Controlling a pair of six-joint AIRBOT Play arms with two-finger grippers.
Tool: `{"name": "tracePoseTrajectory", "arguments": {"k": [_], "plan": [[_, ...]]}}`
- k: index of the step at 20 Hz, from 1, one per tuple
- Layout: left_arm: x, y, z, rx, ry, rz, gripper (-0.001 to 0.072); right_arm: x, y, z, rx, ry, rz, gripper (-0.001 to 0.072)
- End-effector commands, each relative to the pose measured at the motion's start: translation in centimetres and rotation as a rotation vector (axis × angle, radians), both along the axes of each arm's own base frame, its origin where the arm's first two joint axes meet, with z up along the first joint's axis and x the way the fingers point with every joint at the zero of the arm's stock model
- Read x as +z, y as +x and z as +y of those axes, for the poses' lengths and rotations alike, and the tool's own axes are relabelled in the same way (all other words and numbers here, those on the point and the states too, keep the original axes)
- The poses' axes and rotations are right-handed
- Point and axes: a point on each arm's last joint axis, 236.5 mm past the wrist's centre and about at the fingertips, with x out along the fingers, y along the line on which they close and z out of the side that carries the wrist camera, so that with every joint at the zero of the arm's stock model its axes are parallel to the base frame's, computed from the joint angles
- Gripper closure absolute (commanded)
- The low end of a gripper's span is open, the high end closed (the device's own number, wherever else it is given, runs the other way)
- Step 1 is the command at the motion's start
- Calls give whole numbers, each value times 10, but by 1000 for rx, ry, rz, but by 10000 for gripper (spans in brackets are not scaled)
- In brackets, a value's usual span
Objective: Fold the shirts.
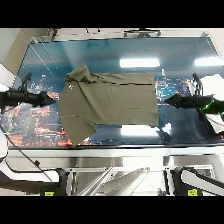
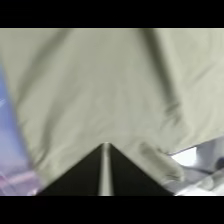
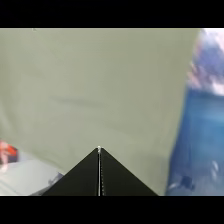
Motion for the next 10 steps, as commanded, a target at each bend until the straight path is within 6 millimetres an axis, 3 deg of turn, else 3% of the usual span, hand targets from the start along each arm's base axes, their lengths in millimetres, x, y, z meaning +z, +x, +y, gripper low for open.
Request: {"name": "tracePoseTrajectory", "arguments": {"k": [1,2,3,4,7,10], "plan": [[-37,-26,13,104,-9,49,165,-32,-17,-6,-85,-20,55,693],[-45,-27,15,114,-3,58,2,-37,-18,-6,-84,-14,71,687],[-53,-28,18,102,8,66,-1,-40,-18,-6,-84,-11,81,626],[-62,-29,22,87,30,72,-2,-43,-18,-6,-84,-9,88,414],[-89,-29,25,101,25,116,-2,-43,-18,-5,-84,-7,89,397],[-98,-11,4,58,-65,93,10,-43,-19,-5,-83,-7,90,397]]}}
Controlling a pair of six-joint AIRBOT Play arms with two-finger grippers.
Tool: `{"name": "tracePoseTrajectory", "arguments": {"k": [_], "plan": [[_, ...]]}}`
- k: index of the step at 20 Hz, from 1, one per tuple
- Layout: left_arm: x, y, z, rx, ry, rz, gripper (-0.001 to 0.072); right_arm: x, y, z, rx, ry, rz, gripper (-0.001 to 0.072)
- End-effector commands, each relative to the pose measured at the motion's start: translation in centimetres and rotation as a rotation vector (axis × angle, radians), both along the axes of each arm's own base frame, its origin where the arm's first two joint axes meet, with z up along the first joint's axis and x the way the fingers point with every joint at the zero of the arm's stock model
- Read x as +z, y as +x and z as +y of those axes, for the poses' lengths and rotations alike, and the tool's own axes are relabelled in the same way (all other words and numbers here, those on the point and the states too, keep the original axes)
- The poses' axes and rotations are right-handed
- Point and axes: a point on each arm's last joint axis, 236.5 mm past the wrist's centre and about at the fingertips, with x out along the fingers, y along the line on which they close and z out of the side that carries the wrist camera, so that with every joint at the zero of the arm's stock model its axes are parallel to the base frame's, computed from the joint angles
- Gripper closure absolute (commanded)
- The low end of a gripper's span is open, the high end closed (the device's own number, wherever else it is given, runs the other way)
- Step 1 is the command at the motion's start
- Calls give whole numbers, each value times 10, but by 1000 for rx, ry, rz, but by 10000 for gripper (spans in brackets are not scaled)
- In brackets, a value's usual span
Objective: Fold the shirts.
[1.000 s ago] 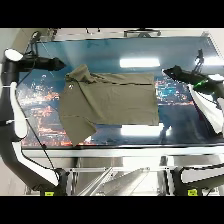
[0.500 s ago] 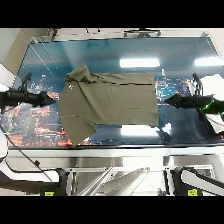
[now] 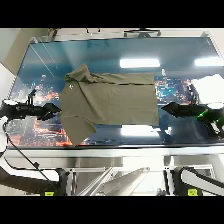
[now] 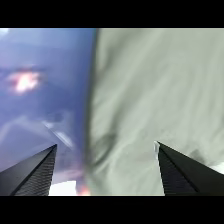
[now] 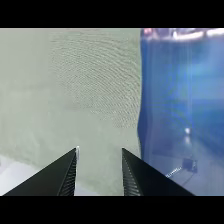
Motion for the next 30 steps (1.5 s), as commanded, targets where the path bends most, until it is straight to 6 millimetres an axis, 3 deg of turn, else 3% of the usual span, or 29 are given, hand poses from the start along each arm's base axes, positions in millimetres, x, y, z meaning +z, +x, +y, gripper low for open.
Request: {"name": "tracePoseTrajectory", "arguments": {"k": [1,3,5,6,11,16,18,19,20,22,24,26,27,30], "plan": [[-17,15,-15,-51,-52,-19,85,-3,-1,-1,-11,1,14,396],[-12,22,-31,-128,-88,-15,425,-14,-12,-8,-17,-38,80,395],[-2,23,-47,-213,-127,-8,636,-32,-28,-18,-21,-91,179,390],[4,24,-53,-248,-137,-9,706,-38,-36,-18,-6,-95,218,389],[25,35,-59,-283,-130,-37,707,-64,-56,13,81,-20,344,390],[34,34,-59,-281,-129,-41,707,-74,-53,63,161,90,341,401],[37,31,-63,-287,-153,-29,707,-59,-39,74,175,146,257,696],[42,29,-66,-284,-169,-24,707,-46,-31,78,181,174,218,697],[51,30,-70,-286,-188,-39,707,-31,-23,80,197,188,182,697],[88,32,-78,-291,-216,-111,707,18,-7,83,256,192,67,697],[144,29,-86,-302,-231,-227,707,99,7,82,290,194,-110,697],[218,17,-95,-312,-275,-383,707,199,14,68,264,159,-353,697],[266,5,-102,-317,-319,-492,706,249,10,58,235,116,-479,697],[423,-56,-126,-342,-428,-949,705,387,-28,28,108,-91,-847,697]]}}
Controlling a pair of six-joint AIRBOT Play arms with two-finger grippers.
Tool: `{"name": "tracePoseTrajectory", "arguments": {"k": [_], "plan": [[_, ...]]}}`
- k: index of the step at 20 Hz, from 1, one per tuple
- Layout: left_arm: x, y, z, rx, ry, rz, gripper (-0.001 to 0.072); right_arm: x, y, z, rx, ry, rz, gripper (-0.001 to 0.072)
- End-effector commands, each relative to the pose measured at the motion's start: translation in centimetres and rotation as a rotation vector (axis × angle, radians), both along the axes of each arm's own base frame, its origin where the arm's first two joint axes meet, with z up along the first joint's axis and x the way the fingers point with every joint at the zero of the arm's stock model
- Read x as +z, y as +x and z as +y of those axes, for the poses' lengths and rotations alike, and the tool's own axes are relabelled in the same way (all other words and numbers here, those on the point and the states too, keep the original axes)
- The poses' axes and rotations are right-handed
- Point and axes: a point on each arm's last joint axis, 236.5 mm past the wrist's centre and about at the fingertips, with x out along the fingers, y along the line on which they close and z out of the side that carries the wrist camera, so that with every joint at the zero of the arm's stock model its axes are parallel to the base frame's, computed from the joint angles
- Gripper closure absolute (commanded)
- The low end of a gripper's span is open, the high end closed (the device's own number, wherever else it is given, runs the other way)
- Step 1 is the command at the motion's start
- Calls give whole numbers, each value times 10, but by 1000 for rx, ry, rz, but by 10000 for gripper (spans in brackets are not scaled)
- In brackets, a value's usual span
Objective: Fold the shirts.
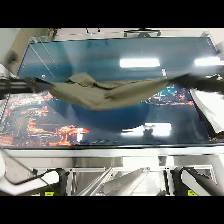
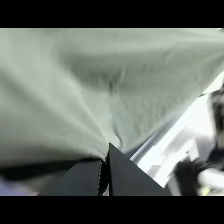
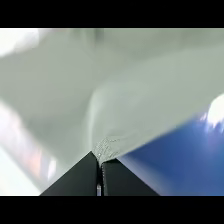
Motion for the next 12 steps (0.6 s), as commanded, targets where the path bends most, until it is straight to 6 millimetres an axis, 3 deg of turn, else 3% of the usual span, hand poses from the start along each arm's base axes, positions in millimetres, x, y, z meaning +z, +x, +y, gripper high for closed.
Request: {"name": "tracePoseTrajectory", "arguments": {"k": [1,3,5,7,9,12], "plan": [[182,-86,-36,-21,-204,-528,704,158,-63,-17,-174,-112,-418,697],[258,-141,-48,70,-212,-819,681,216,-103,-17,-286,-184,-610,697],[291,-174,-60,154,-97,-971,680,257,-136,-13,-388,-242,-766,697],[307,-185,-71,167,-41,-1010,680,276,-158,-3,-416,-267,-850,697],[310,-177,-69,143,-16,-989,688,267,-153,-7,-420,-270,-802,698],[274,-130,-47,156,86,-816,688,217,-112,-19,-330,-208,-585,698]]}}
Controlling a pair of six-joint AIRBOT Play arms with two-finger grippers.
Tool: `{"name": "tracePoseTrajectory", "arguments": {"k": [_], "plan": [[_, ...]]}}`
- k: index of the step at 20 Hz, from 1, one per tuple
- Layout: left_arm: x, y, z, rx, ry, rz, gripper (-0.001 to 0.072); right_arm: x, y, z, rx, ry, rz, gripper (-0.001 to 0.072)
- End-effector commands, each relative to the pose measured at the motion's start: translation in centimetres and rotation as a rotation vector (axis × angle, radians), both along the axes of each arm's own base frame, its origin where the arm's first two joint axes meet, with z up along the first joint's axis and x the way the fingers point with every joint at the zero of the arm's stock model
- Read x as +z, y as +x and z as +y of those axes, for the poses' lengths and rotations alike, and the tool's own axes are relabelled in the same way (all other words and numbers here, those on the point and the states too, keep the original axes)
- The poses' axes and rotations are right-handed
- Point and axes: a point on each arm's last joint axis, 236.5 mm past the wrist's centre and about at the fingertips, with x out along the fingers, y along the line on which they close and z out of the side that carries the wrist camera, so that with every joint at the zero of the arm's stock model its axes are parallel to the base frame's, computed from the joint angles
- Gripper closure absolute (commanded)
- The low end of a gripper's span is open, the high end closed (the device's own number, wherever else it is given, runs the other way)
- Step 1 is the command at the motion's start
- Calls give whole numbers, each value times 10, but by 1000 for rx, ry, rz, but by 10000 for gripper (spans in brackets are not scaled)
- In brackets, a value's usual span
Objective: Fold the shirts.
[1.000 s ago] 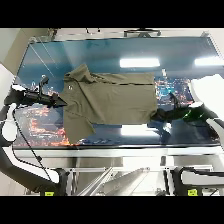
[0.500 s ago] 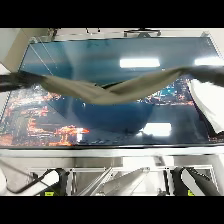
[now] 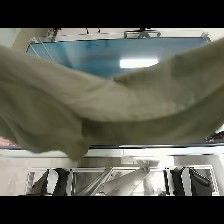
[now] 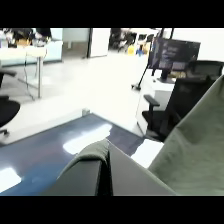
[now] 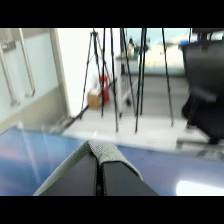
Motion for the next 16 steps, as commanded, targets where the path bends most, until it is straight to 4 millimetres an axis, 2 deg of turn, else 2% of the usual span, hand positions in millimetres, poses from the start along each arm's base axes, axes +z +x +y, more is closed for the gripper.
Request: {"name": "tracePoseTrajectory", "arguments": {"k": [1,3,5,7,9,12,14,16], "plan": [[-37,42,11,51,88,166,688,-46,34,-8,73,64,188,698],[-86,83,17,62,132,313,688,-96,70,-10,147,124,334,699],[-151,125,21,96,191,470,687,-154,100,-4,216,160,467,698],[-227,164,28,130,254,631,687,-221,137,-8,201,219,608,698],[-308,194,44,178,301,792,687,-296,167,-19,147,234,760,698],[-408,233,71,256,295,958,687,-399,208,-30,101,279,943,698],[-459,260,84,284,291,1017,687,-452,234,-38,62,335,991,698],[-494,287,91,291,282,1053,687,-492,258,-42,59,398,1030,698]]}}
